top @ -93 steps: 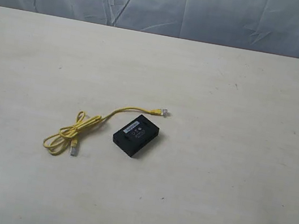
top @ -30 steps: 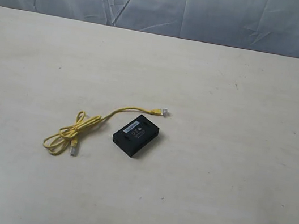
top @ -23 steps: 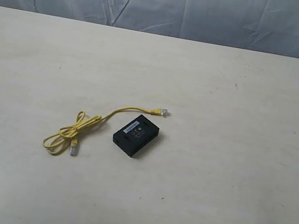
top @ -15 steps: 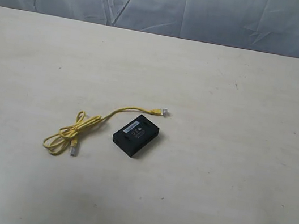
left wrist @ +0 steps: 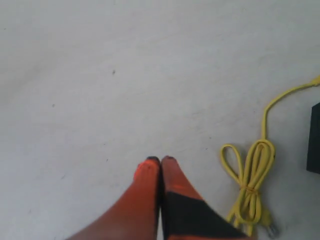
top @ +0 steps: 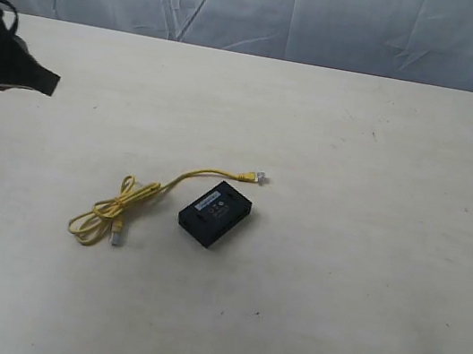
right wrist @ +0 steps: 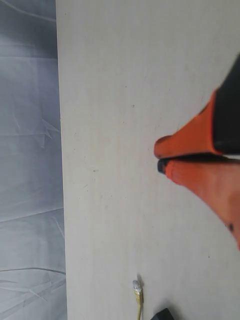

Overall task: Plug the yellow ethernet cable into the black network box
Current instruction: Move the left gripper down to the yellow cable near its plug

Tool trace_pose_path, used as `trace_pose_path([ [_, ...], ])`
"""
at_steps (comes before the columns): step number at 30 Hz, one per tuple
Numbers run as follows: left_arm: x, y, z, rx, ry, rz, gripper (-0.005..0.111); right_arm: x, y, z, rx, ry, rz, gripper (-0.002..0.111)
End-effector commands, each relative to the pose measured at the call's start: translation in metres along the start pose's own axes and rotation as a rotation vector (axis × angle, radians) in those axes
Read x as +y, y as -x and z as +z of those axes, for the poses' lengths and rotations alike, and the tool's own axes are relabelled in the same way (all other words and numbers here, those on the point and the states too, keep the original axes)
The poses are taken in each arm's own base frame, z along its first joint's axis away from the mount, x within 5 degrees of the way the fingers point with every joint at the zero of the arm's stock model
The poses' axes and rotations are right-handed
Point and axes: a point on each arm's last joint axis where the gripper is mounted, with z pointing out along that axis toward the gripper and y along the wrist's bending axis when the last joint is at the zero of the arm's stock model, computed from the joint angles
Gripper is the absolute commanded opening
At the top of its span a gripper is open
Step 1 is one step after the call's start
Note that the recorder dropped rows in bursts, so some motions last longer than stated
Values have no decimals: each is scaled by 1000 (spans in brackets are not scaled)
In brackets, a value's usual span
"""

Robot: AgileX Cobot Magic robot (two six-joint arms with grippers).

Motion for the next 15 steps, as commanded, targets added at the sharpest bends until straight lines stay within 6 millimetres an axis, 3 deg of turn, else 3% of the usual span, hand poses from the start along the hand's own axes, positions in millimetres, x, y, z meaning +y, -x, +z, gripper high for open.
trace_pose_path([
  [1,-20,19,37,5,-47,93,0,0,0,0,-10,2,-6,0],
  [8,-53,39,89,49,-135,322,0,0,0,0,-10,2,-6,0],
  [15,-82,55,133,143,-257,439,0,0,0,0,-10,2,-6,0],
])
